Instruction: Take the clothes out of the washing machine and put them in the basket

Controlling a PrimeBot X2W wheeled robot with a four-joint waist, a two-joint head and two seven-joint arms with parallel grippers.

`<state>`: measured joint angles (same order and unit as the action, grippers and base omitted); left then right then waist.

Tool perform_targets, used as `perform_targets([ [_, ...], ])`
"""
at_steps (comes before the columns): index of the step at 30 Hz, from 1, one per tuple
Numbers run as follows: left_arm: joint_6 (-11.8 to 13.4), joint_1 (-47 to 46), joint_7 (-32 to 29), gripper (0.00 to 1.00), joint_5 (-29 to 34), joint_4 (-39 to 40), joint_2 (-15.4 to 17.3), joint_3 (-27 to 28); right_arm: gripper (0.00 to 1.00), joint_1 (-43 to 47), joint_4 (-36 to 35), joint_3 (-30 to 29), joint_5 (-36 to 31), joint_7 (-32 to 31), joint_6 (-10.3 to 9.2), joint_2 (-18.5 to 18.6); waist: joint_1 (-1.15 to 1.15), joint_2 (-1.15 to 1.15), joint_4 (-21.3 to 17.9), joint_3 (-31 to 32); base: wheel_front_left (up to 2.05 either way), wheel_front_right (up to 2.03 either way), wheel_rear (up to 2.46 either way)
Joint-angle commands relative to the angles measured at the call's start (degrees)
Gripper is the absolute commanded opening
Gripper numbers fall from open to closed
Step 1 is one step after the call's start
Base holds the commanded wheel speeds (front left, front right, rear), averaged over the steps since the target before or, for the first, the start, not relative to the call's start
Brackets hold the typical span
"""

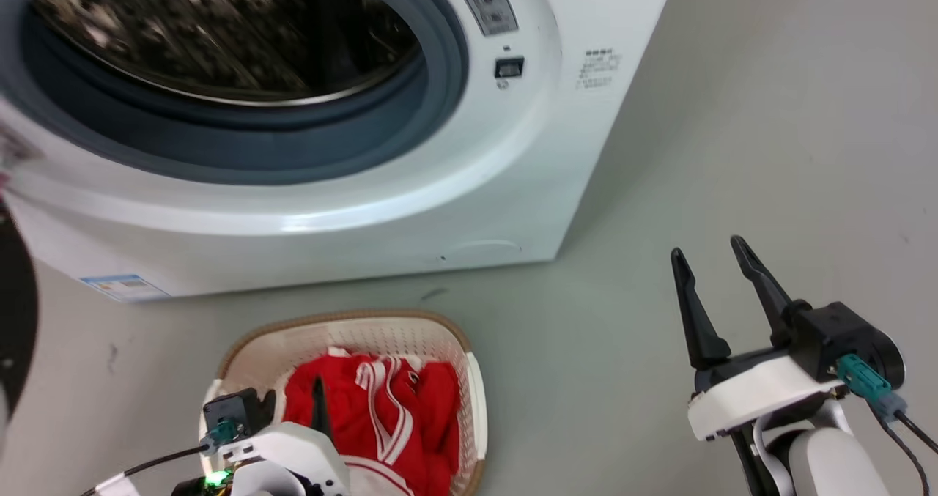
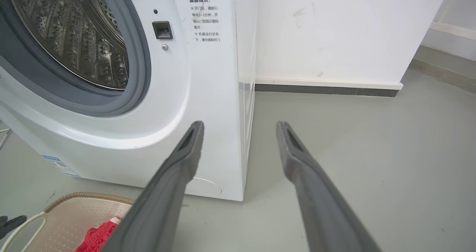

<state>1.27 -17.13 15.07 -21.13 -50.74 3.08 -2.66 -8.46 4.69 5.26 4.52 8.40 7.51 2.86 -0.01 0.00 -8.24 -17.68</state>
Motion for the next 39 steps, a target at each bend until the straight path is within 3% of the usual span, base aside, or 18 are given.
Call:
perform_targets([
  [1,0.2,2.3,0.1,1.0,1.0,4.0,-0.2,0.9,1.0,1.7,-0.7,-0.6,-0.5,-0.7,-0.04,0.0,0.01,0.0,3.0,5.5,0.0,0.0,0.0],
  [12,2.4,8.6,0.1,1.0,5.8,30.9,-0.2,0.9,1.0,5.7,-4.6,-2.7,-2.0,-3.3,-0.04,0.0,0.01,0.0,4.8,11.5,0.0,0.0,0.0],
  [19,2.4,11.6,0.1,1.0,11.4,42.0,-0.2,1.2,1.0,7.4,-5.9,-3.3,-2.5,-4.3,-0.04,0.0,0.01,0.0,5.2,14.3,0.0,0.0,0.0],
  [27,1.9,14.4,0.1,1.0,16.0,44.5,0.6,-0.4,1.0,8.3,-6.3,-2.8,-2.7,-4.6,-0.04,0.0,0.01,0.0,4.9,15.9,0.0,0.0,0.0],
  [39,1.6,15.6,0.1,1.0,14.0,44.2,0.3,-0.6,1.0,8.9,-6.0,-2.6,-1.8,-4.3,-0.04,0.0,0.01,0.0,4.7,16.4,0.0,0.0,0.0],
])
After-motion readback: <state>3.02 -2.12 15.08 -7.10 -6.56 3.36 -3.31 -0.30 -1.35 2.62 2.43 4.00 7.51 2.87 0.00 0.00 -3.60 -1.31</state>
